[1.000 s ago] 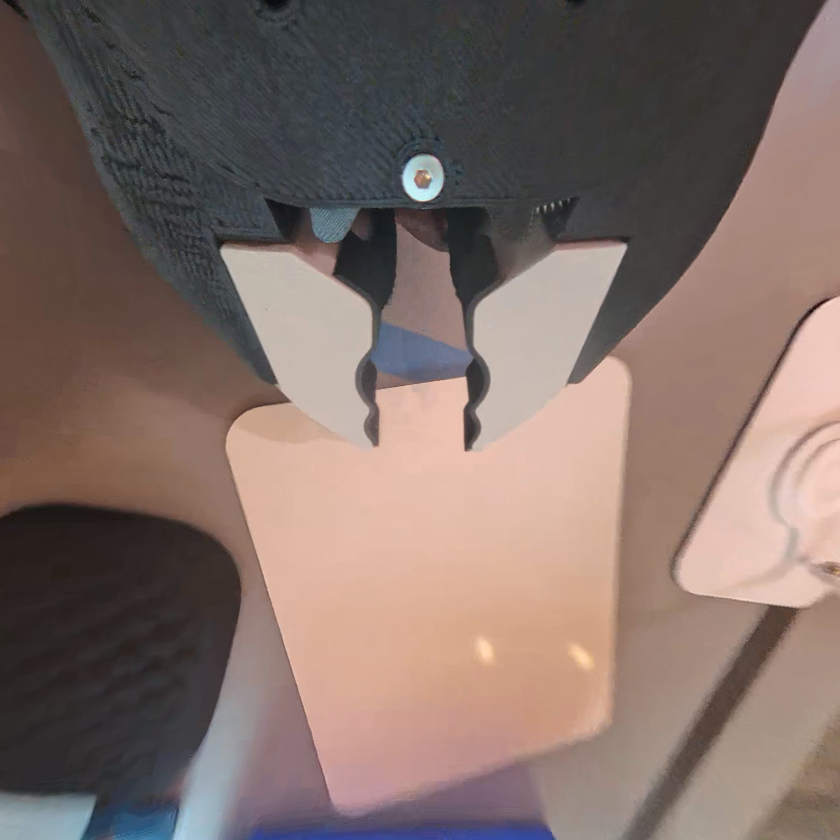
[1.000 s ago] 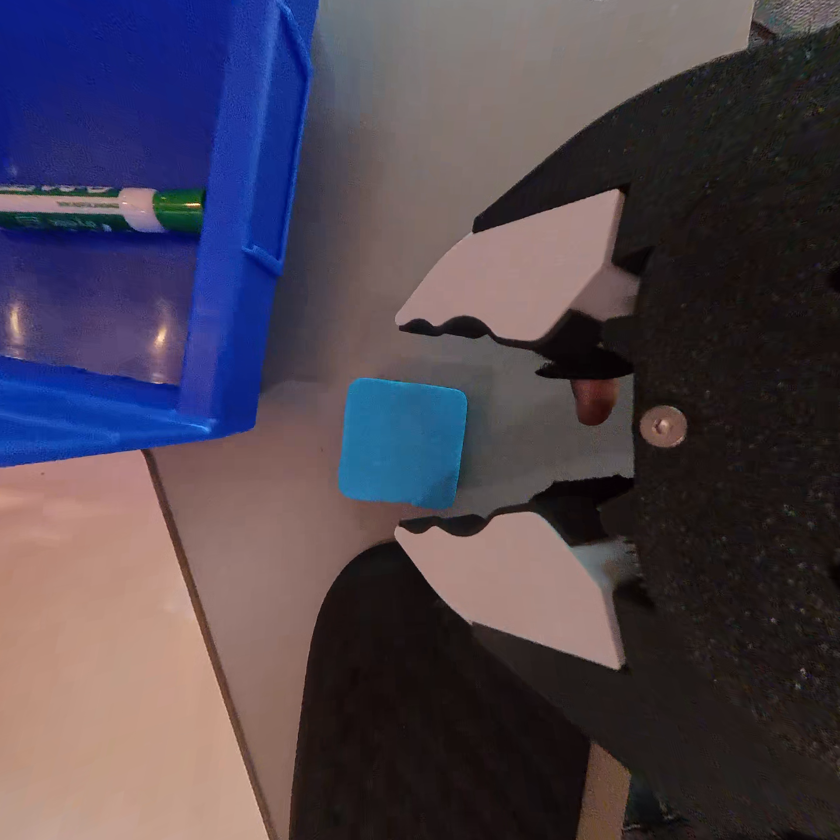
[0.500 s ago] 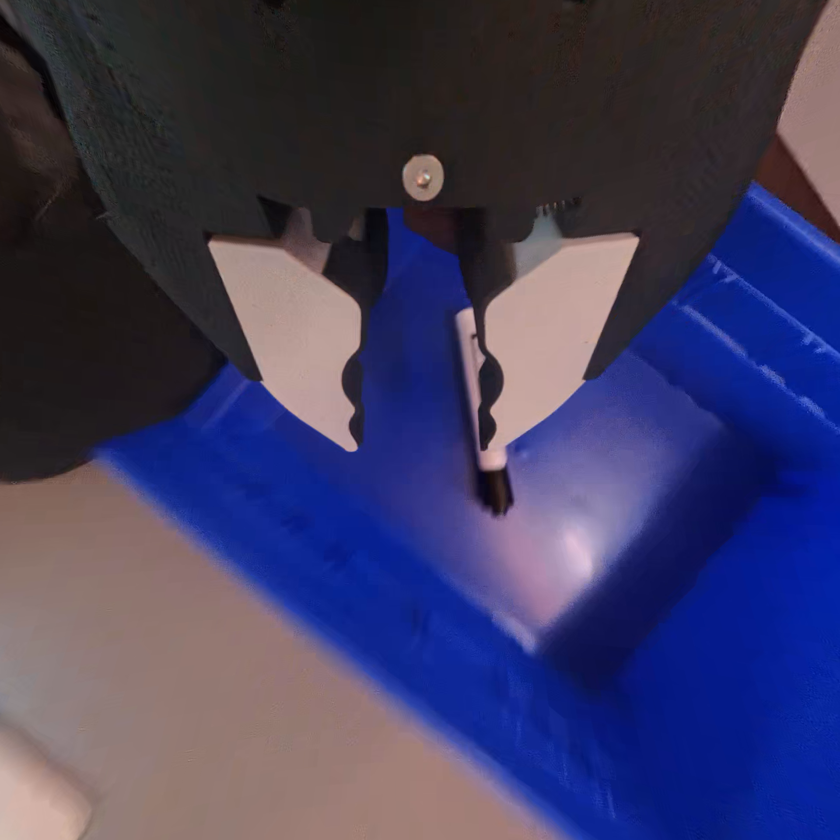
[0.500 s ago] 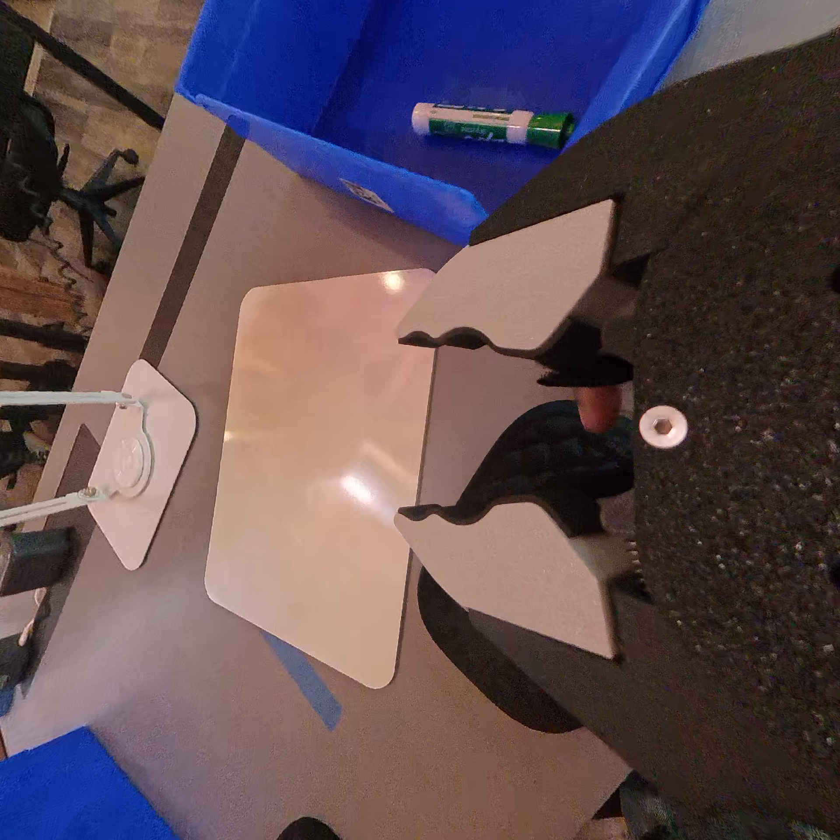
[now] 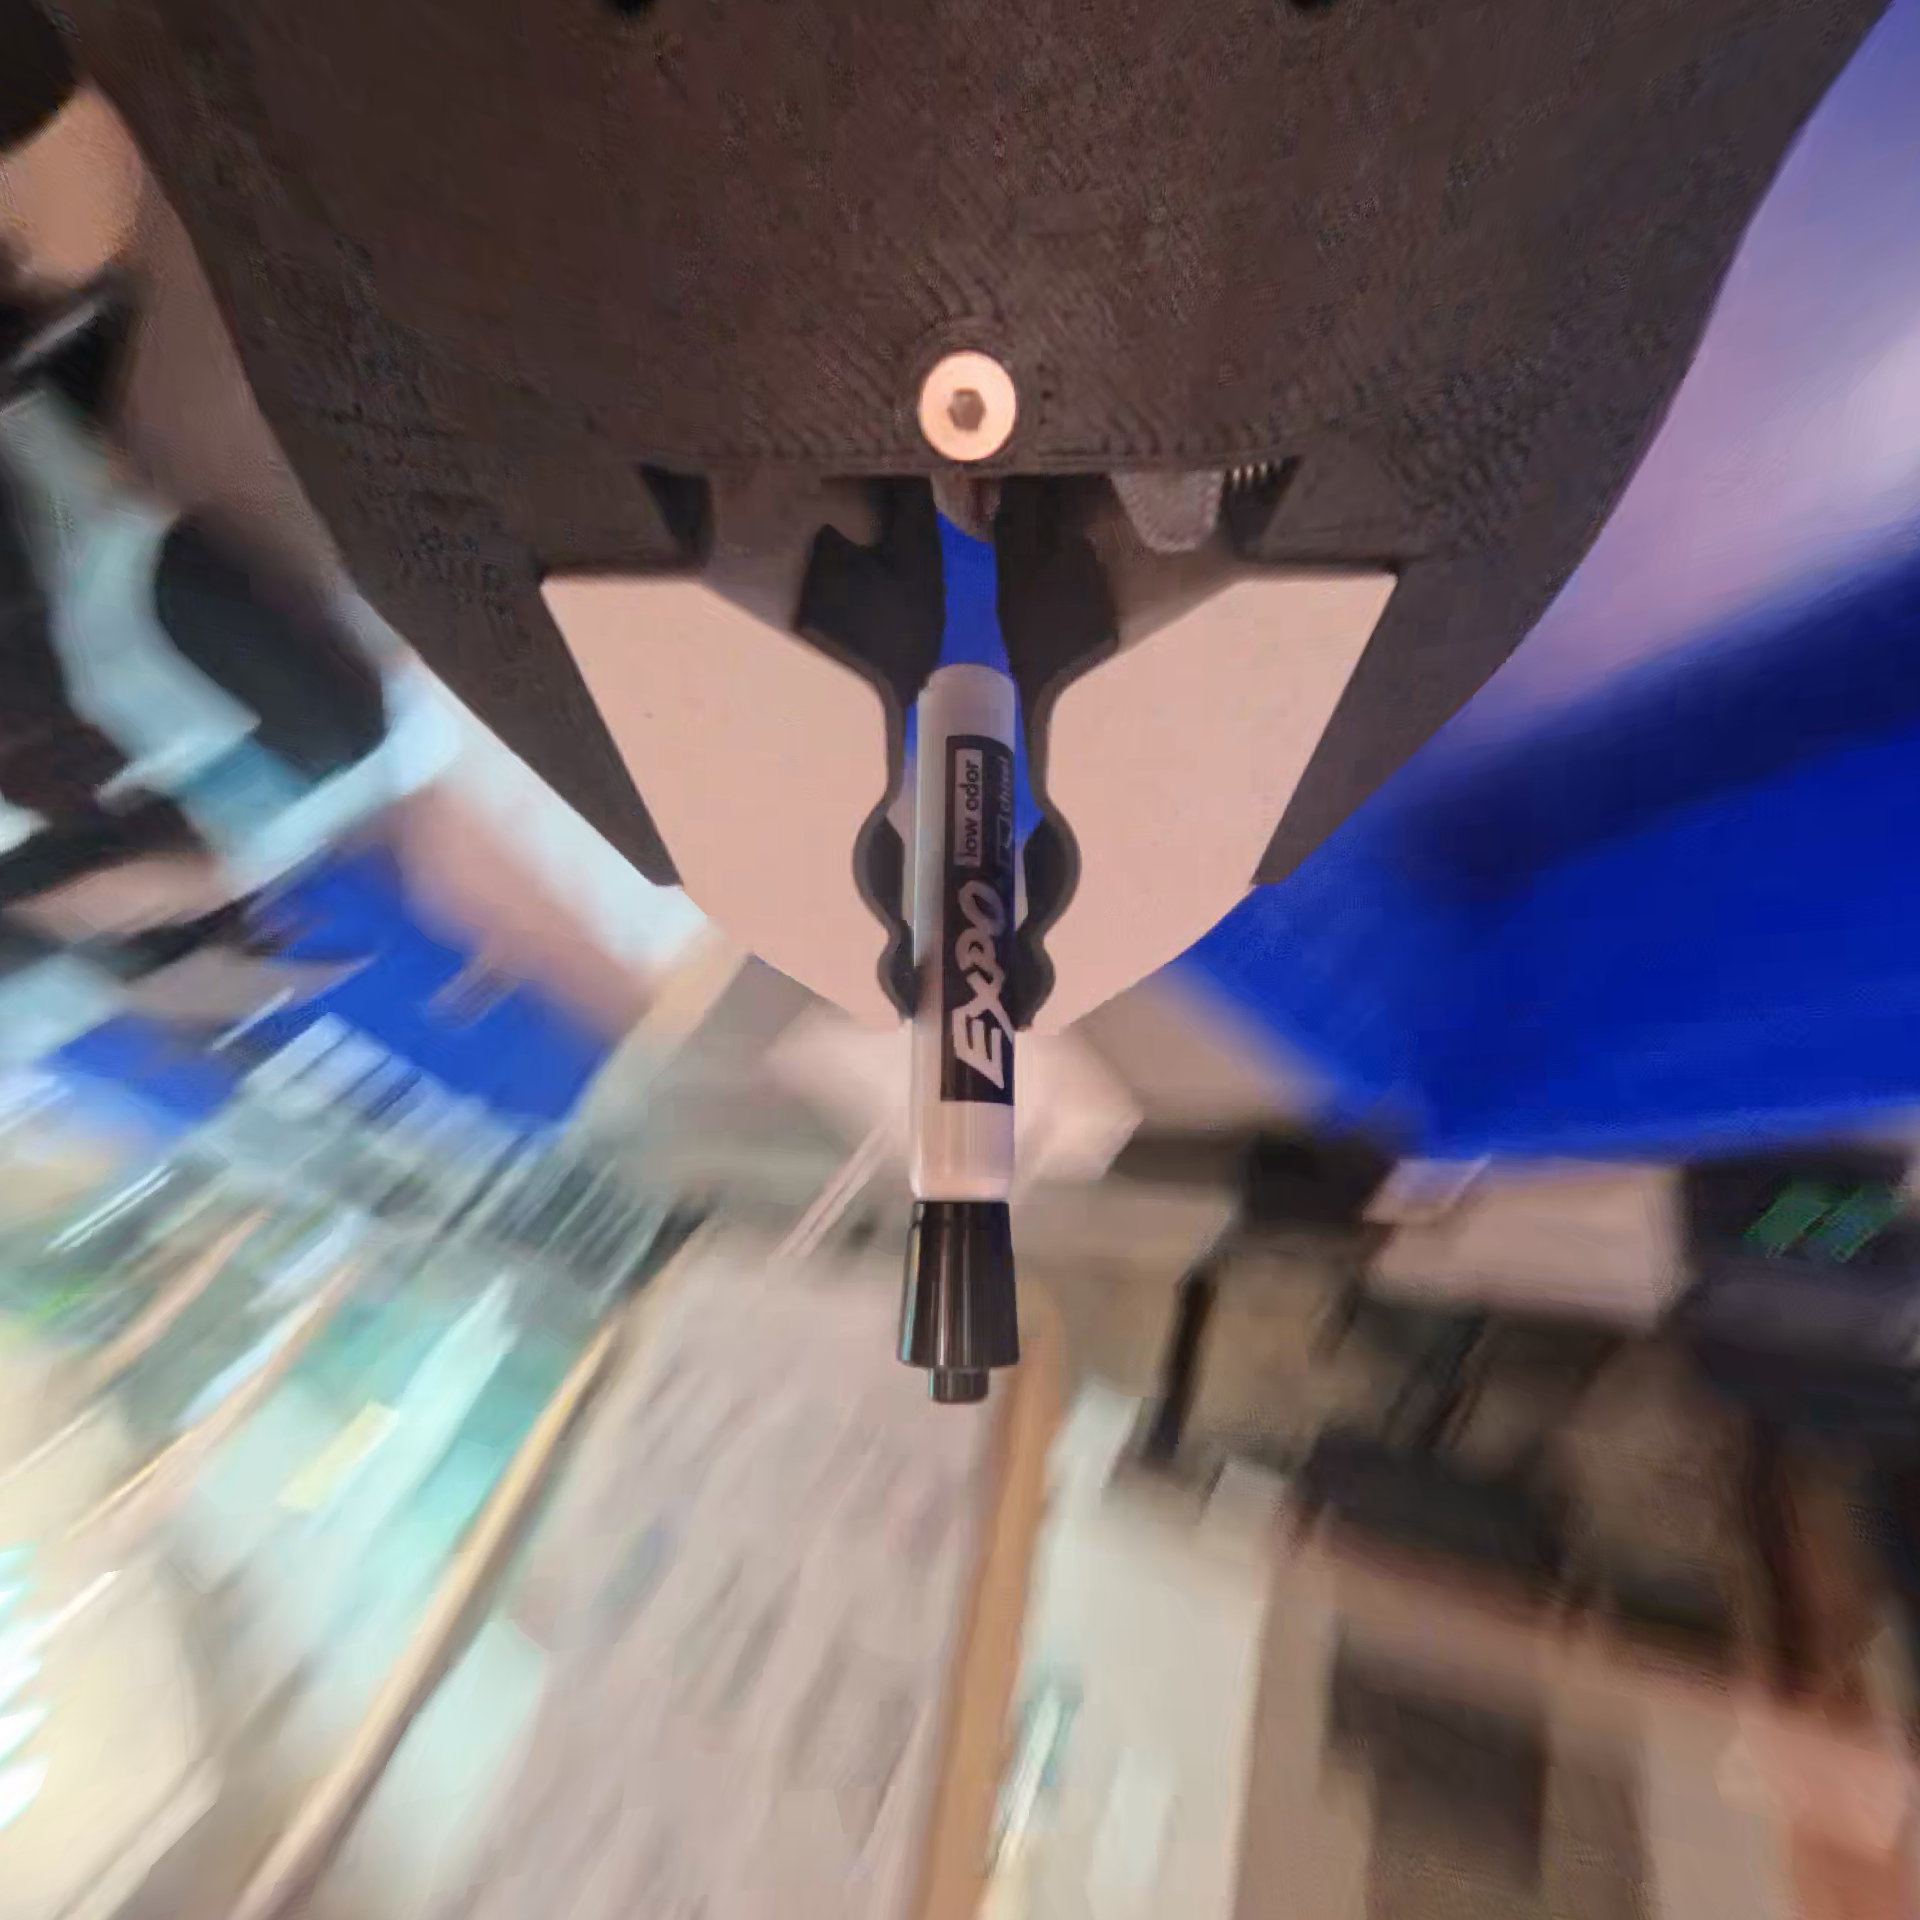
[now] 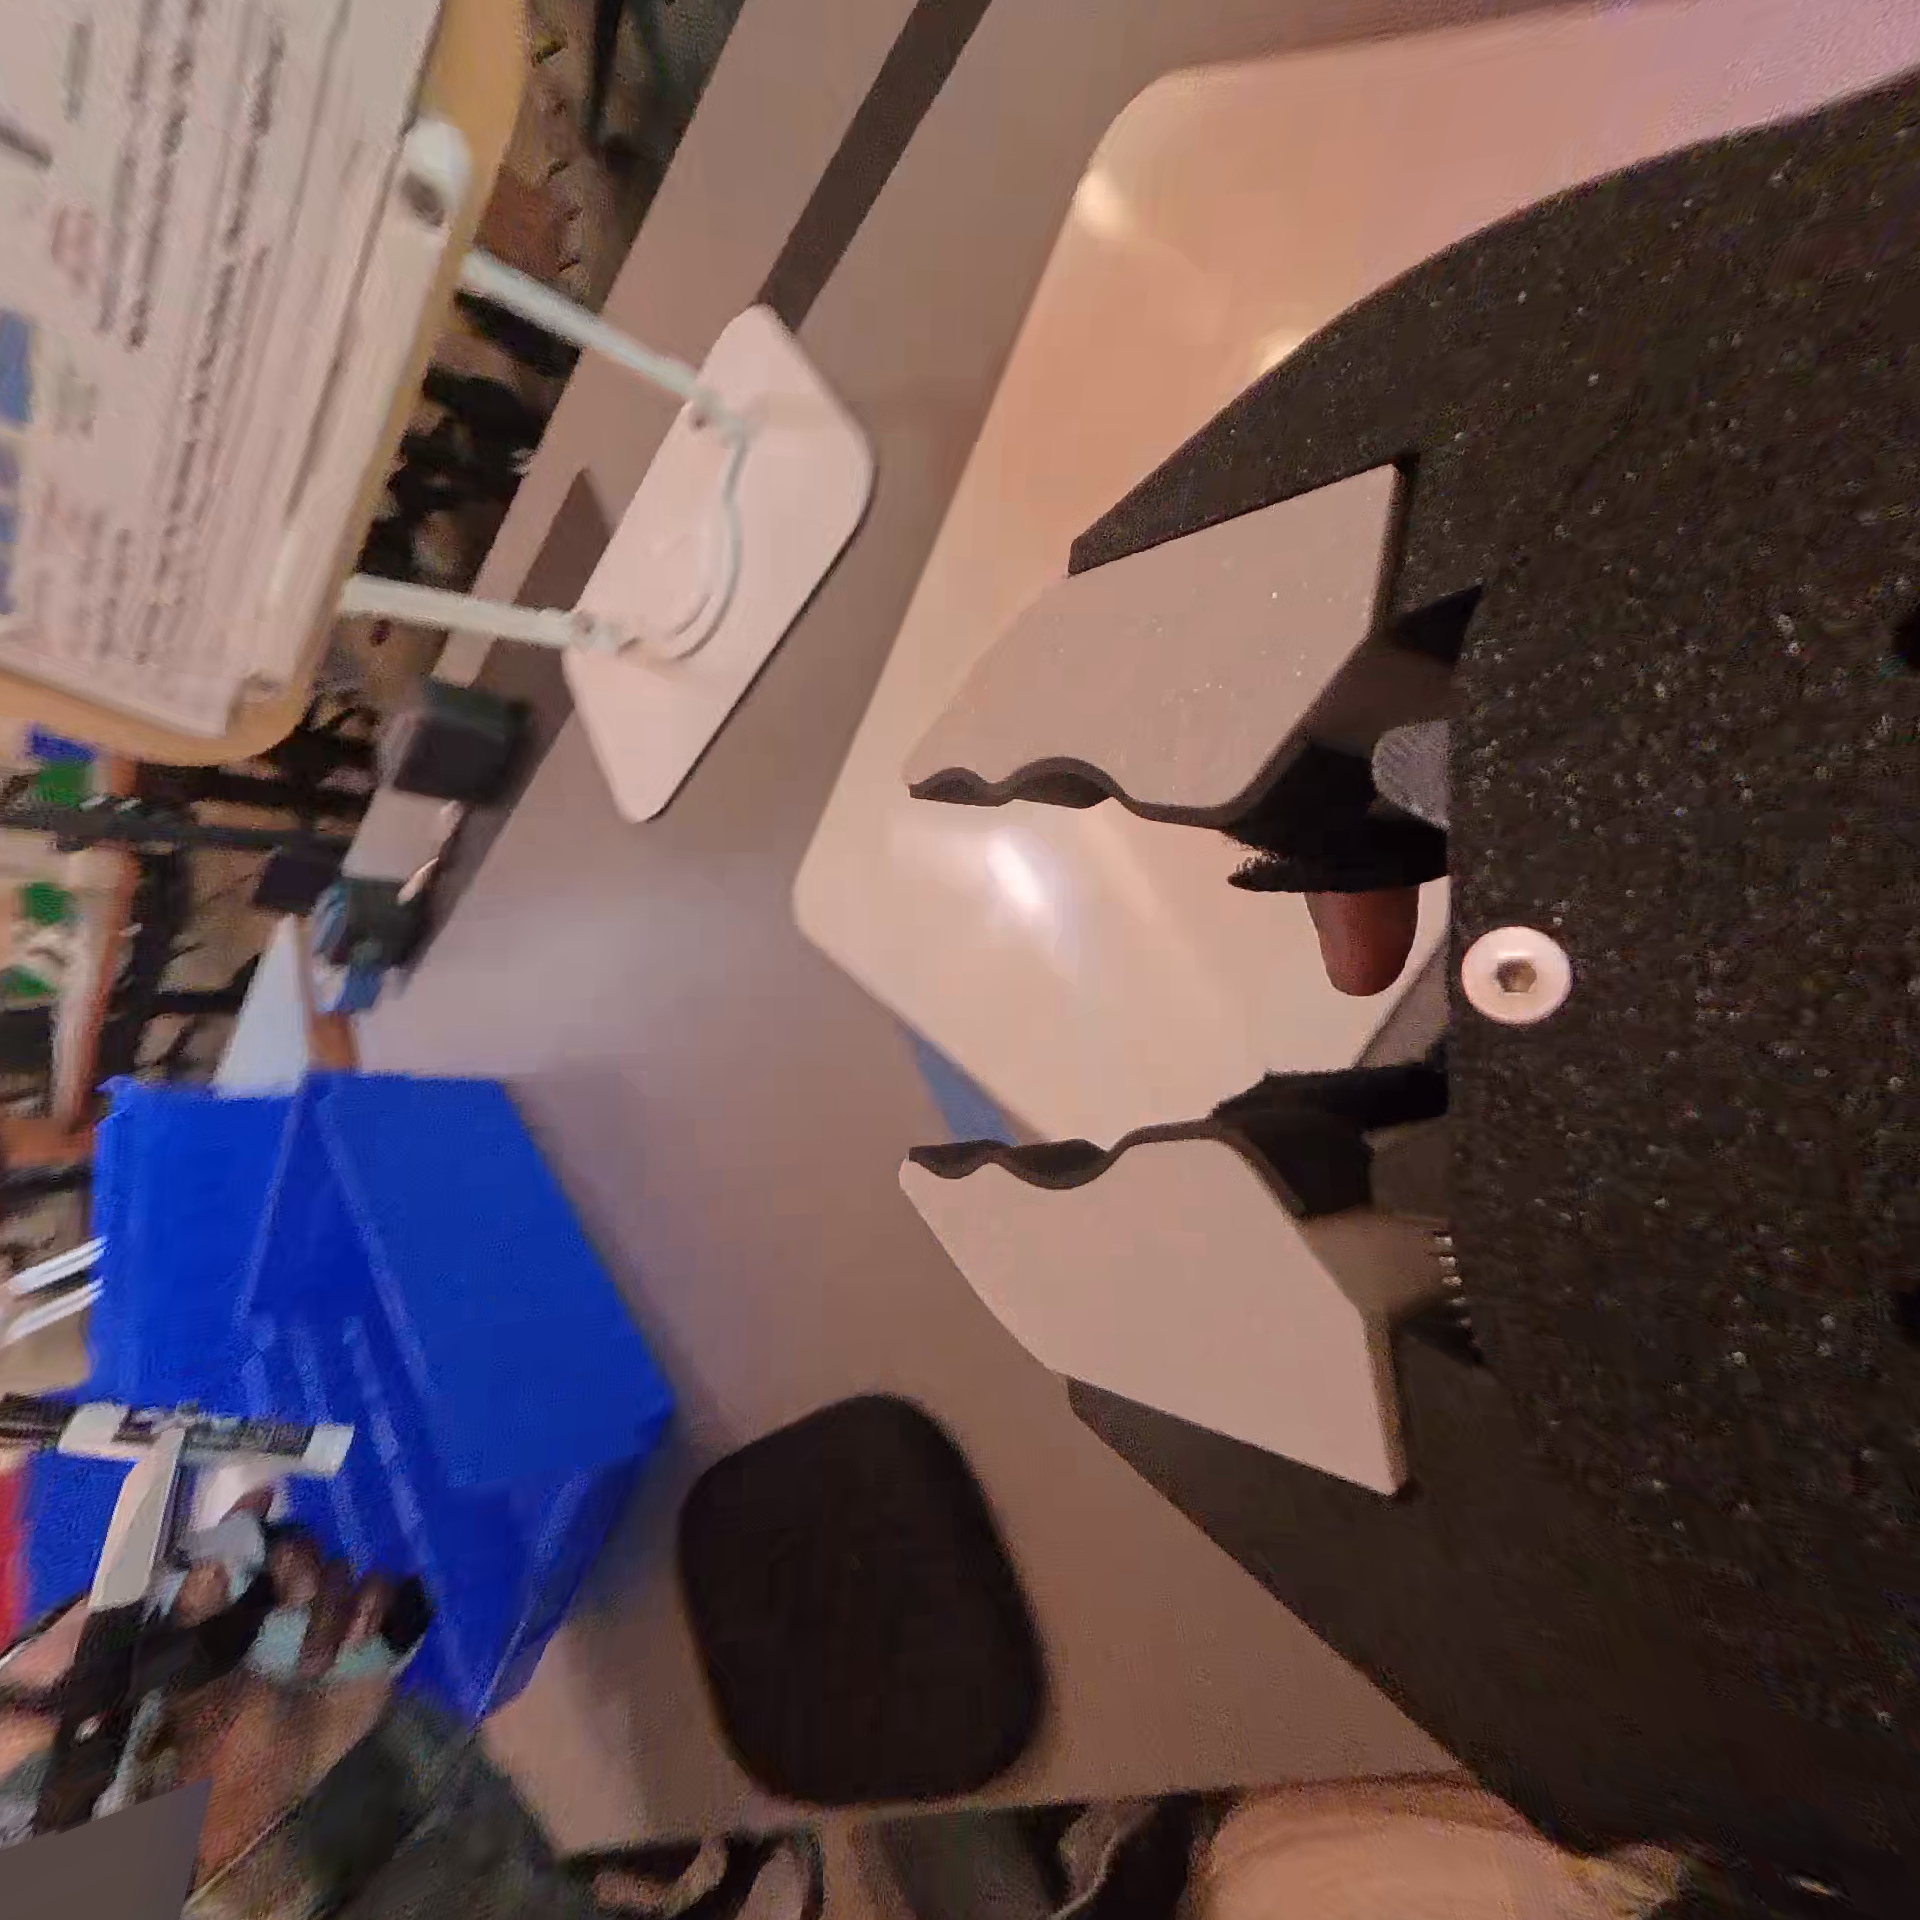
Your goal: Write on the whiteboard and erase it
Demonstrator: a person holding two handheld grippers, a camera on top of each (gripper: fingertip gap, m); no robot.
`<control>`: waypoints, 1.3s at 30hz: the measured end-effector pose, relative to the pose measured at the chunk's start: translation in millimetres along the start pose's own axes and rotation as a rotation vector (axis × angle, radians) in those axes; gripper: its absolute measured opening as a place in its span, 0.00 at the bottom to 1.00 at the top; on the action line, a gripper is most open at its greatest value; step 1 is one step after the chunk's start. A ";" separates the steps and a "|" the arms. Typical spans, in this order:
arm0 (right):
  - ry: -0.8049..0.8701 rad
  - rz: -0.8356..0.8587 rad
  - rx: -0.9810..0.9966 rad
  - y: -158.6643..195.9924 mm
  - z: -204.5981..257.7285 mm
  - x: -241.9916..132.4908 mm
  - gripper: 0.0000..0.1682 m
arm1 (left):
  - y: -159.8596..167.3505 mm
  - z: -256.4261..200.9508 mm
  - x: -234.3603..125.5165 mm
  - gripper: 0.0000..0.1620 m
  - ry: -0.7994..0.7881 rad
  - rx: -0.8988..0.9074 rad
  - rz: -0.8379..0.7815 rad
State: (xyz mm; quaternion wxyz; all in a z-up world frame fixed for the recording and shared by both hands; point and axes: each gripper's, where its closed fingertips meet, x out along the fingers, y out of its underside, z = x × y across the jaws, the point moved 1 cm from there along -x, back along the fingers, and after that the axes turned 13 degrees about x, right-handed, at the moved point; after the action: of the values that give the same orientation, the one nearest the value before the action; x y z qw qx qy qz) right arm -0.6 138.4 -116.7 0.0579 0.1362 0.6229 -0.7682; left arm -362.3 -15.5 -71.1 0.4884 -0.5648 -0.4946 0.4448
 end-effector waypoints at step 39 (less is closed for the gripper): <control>-0.331 -0.814 -0.091 -118.9 98.7 -17.0 0.12 | -15.3 -295.8 106.0 0.28 0.918 -0.257 -0.436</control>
State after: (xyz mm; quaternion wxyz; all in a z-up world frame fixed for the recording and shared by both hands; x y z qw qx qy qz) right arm -28.7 66.8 18.4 -0.1445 -0.2478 0.6412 -0.7117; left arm -60.5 57.2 -20.3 0.6630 -0.6408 -0.3863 -0.0246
